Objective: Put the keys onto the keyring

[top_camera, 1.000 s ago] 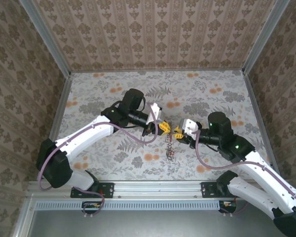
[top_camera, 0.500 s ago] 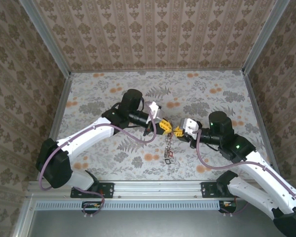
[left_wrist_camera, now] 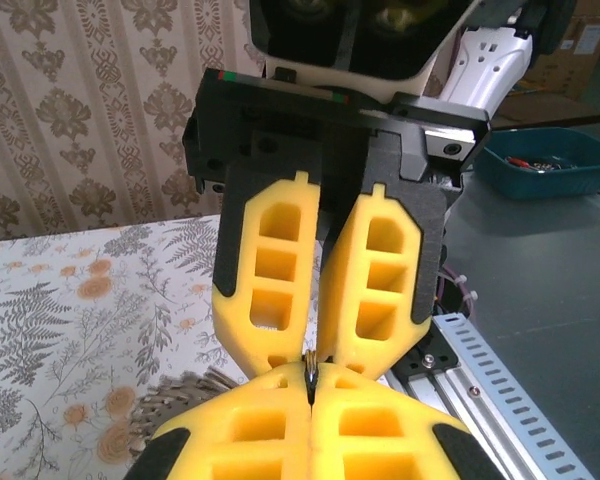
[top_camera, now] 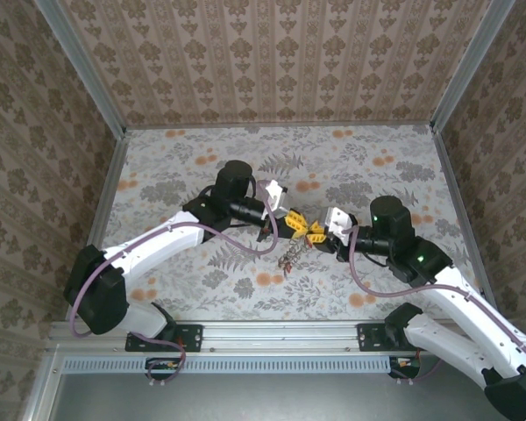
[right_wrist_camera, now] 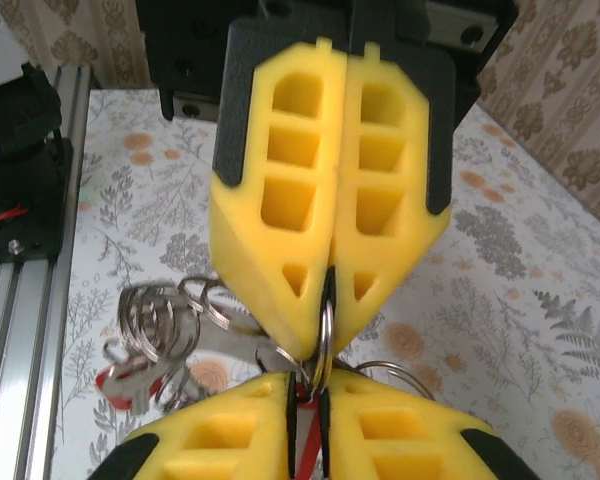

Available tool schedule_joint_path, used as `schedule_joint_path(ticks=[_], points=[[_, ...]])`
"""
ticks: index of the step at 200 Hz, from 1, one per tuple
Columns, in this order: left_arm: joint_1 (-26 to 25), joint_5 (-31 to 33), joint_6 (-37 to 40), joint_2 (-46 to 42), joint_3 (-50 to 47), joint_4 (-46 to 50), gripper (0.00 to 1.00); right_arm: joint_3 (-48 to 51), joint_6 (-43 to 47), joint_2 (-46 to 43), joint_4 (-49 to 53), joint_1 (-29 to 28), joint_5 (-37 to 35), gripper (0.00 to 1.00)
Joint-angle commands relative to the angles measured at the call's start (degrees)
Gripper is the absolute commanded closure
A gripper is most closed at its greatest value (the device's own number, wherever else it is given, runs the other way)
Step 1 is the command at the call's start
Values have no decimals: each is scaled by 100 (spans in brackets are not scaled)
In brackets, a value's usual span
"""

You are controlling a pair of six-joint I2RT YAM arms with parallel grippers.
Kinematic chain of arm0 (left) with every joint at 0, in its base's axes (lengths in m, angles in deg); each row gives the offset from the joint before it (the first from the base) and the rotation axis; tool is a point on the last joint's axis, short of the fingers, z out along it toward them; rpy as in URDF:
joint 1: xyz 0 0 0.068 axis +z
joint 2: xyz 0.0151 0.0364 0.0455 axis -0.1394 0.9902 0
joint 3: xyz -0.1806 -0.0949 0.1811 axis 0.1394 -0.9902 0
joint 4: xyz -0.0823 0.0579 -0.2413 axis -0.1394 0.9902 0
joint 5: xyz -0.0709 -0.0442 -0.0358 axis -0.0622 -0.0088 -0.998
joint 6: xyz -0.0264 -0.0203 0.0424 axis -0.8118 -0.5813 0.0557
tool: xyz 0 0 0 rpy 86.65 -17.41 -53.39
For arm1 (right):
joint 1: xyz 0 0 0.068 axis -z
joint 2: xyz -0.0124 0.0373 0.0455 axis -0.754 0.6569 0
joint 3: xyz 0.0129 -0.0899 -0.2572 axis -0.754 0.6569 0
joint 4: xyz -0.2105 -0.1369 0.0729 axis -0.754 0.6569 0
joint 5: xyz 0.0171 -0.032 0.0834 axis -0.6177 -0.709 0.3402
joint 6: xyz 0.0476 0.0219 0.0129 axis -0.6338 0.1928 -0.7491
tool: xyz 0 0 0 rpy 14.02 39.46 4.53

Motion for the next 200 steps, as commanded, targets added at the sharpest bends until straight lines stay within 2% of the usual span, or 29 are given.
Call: schedule_joint_path(ticks=[1, 23, 63, 79, 87, 104, 122, 200], points=[[-74, -105, -139, -29, -34, -328, 100, 66, -106, -202, -414, -8, 27, 81], [-90, -118, -163, 9, -13, -356, 100, 90, -176, -176, -506, -11, 96, 81], [-92, -79, -187, 11, 12, -293, 100, 67, -87, -35, -423, -1, 57, 95], [-74, 55, 88, -17, 134, 298, 100, -7, 11, -6, -228, 2, -49, 98], [-63, 202, 359, -17, 236, 797, 93, -61, 98, 18, -84, 2, -100, 100], [-69, 553, 967, 34, 520, 1835, 81, -256, 293, 158, 344, -2, -228, 100], [-102, 832, 1242, 141, 736, 2483, 79, -499, 476, 350, 778, -4, -307, 100], [-311, 1253, 1179, 513, 996, 2629, 77, -716, 552, 645, 1027, -33, -289, 100]])
